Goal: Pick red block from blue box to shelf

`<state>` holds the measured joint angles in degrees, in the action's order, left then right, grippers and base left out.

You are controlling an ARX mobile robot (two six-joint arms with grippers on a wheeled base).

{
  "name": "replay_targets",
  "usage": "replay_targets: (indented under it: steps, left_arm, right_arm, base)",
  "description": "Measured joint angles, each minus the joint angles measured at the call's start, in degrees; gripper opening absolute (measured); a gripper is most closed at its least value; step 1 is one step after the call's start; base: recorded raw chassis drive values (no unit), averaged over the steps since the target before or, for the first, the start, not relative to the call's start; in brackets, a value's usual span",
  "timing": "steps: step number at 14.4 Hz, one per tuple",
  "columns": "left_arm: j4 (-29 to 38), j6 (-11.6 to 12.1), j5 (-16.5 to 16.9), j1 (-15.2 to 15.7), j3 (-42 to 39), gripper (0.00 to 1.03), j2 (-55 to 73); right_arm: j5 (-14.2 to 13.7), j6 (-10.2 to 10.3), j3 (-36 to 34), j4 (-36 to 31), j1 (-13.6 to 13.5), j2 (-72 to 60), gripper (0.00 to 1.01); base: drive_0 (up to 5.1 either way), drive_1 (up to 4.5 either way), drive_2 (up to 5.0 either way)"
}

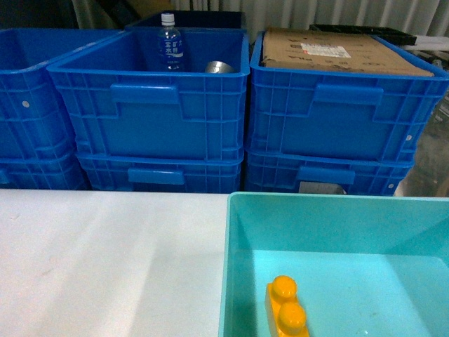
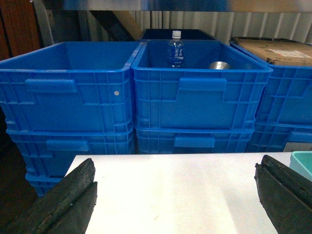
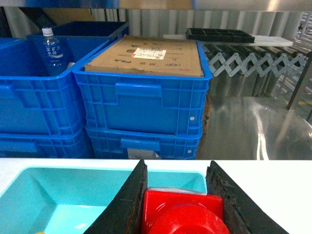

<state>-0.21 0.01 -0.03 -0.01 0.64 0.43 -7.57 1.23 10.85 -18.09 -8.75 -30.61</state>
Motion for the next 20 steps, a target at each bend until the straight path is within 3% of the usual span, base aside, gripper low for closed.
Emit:
replay_targets:
  steps: [2,6,10,11,15,17,20]
  left_arm:
    - [0.0,0.0,0.0,0.0,0.0,0.98,0.0]
    - [0.0,0.0,0.0,0.0,0.0,0.98,0.0]
    - [0.0,0.0,0.0,0.0,0.0,0.98,0.0]
    - [0.0,0.0,0.0,0.0,0.0,0.98,0.0]
    - [0.0,0.0,0.0,0.0,0.0,0.98,0.0]
    - [0.0,0.0,0.0,0.0,0.0,0.98,0.0]
    - [0.0,0.0,0.0,0.0,0.0,0.98,0.0]
  right_arm:
    - [2.08,0.02,0.0,0.07,2.49,0.79,0.29]
    - [3.61,0.24,-0.02,0.74,3.85,1.99,0.29]
    - [9.38,0.94,-0.44,3.19,11.26,3.89,0.29]
    - [9.79,1.14,-0.44,3.54,11.45,4.66,0.29]
    - [10.05,1.07,-0.44,2.12,6.05,5.68,0.29]
    - [8.13,0.57,-0.44,0.5,2.19,5.9,0.29]
    - [6.16,0.44,-0.44,-1.84,0.74,3.3,0.28]
  base:
    - [0.0,0.0,0.0]
    - [0.0,0.0,0.0]
    - [0.0,0.0,0.0]
    - [0.0,0.0,0.0]
    - [0.0,0.0,0.0]
    - [0.0,0.0,0.0]
    - [0.0,0.0,0.0]
